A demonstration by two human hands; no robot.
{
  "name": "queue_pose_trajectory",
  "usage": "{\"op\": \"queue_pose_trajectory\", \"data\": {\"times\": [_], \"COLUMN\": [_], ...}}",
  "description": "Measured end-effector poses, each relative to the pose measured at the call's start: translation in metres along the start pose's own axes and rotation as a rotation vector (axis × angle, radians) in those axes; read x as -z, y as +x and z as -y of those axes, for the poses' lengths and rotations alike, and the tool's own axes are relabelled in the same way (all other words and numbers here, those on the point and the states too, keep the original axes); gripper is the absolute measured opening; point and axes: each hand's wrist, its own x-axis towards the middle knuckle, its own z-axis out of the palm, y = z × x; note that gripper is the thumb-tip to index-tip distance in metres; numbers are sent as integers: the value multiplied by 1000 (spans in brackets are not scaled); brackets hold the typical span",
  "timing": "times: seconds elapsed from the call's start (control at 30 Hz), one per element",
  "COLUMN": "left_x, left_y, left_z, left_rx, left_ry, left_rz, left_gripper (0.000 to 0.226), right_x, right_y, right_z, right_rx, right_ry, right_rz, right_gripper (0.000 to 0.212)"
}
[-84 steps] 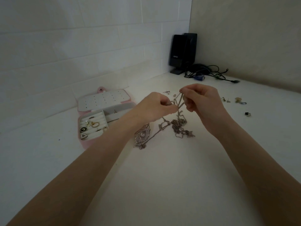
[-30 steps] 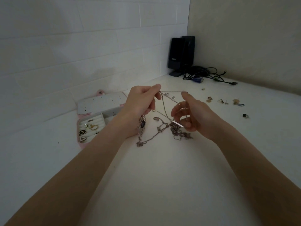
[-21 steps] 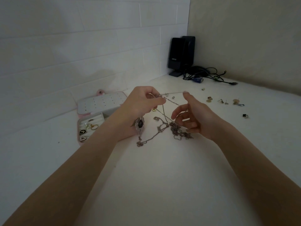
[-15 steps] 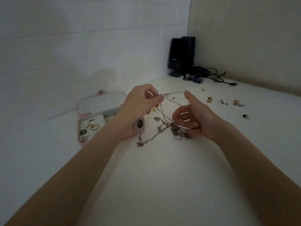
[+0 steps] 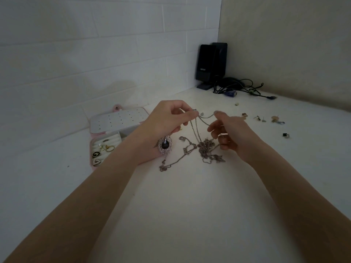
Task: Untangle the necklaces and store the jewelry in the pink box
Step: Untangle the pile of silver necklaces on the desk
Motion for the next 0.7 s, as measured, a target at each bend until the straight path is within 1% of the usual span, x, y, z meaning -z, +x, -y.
{"op": "queue_pose_trajectory", "data": {"times": [0.13, 0.27, 0.37, 0.5, 0.53, 0.63, 0.7], "left_x": [0, 0, 0, 0, 0, 1, 1], "left_y": [0, 1, 2, 3, 3, 3, 2], "left_z": [0, 0, 1, 3, 3, 4, 3], "left_rx": [17, 45, 61, 63, 63, 46, 36], "left_ry": [-42, -35, -40, -51, -48, -31, -3], "left_rz": [-8, -54, -72, -94, -103, -123, -107], "left_gripper": [21, 25, 28, 28, 28, 29, 30], "right_x": [-1, -6, -11, -14, -13, -12, -11], "right_y": [1, 4, 7, 10, 10, 7, 6], "right_z": [-4, -9, -12, -15, -15, -13, -12], "right_rx": [75, 172, 265, 385, 406, 448, 461], "right_ry": [-113, -148, -270, -445, -469, -455, -461], "right_rz": [14, 9, -8, -37, -27, 84, 122], "right_gripper": [29, 23, 14, 12, 13, 15, 11]}}
